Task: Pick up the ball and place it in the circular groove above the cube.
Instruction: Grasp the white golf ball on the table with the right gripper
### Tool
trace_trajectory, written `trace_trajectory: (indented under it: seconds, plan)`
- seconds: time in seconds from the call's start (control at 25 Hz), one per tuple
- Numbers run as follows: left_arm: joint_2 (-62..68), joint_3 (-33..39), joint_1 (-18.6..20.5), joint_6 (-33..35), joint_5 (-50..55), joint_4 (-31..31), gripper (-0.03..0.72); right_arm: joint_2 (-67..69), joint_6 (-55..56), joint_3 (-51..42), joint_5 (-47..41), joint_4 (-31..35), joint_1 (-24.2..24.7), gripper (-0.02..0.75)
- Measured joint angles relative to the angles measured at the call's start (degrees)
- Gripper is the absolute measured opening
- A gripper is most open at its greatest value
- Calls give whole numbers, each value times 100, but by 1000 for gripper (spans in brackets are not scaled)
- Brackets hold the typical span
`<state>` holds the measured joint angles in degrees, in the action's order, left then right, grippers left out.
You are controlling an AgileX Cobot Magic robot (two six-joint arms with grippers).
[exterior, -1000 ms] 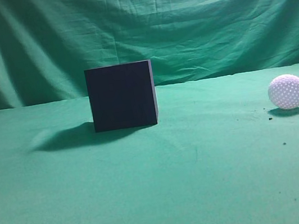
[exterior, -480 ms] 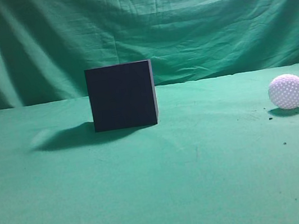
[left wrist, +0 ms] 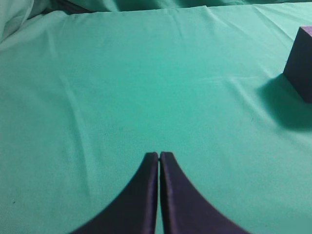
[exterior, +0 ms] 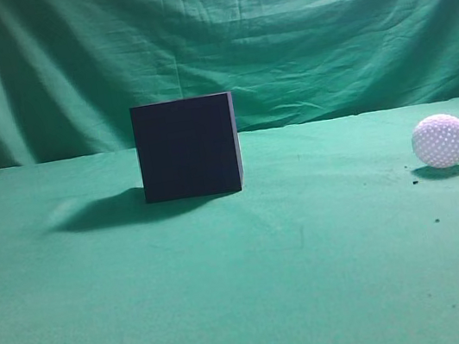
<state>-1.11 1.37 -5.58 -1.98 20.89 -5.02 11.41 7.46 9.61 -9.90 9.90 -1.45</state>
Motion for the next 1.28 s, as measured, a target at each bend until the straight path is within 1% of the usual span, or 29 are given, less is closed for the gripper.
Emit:
trace_trajectory:
  seconds: [0.12,0.28,0.36,0.48,0.52,0.56,0.72,0.8,0.92,1.04,1.08,1.12,1.16,1.2,1.28]
  plan:
    - [0,0,0,0,0,0,0,828,13,480,-545,155,0,48]
    - [0,0,0,0,0,0,0,1607,-42,717,-750,328,-32,48]
    - [0,0,0,0,0,0,0,1904,-392,930,-911,380,-150,48]
    - [0,0,0,0,0,0,0,2457,-1283,1473,-1538,418,-422,48]
    - [0,0,0,0,0,0,0,2709,-1574,1684,-1841,418,-491,0]
    - [0,0,0,0,0,0,0,2938,-1812,1899,-2155,418,-574,0]
    - [0,0,0,0,0,0,0,4065,-2130,2628,-3113,418,-950,0]
    - [0,0,0,0,0,0,0,4617,-2157,3018,-3340,418,-1248,0]
    - [0,0,0,0,0,0,0,5421,-2170,3434,-3430,375,-1697,0]
    - [0,0,0,0,0,0,0,6158,-2191,3796,-3439,151,-2067,0]
    - [0,0,0,0,0,0,0,6363,-2195,3910,-3439,73,-2121,48]
    - [0,0,0,0,0,0,0,6560,-2204,4014,-3439,28,-2160,48]
    - [0,0,0,0,0,0,0,6784,-2204,4096,-3452,5,-2172,124]
    - [0,0,0,0,0,0,0,6989,-2204,4188,-3476,-50,-2172,169]
    - [0,0,0,0,0,0,0,7316,-2204,4343,-3502,-137,-2172,307]
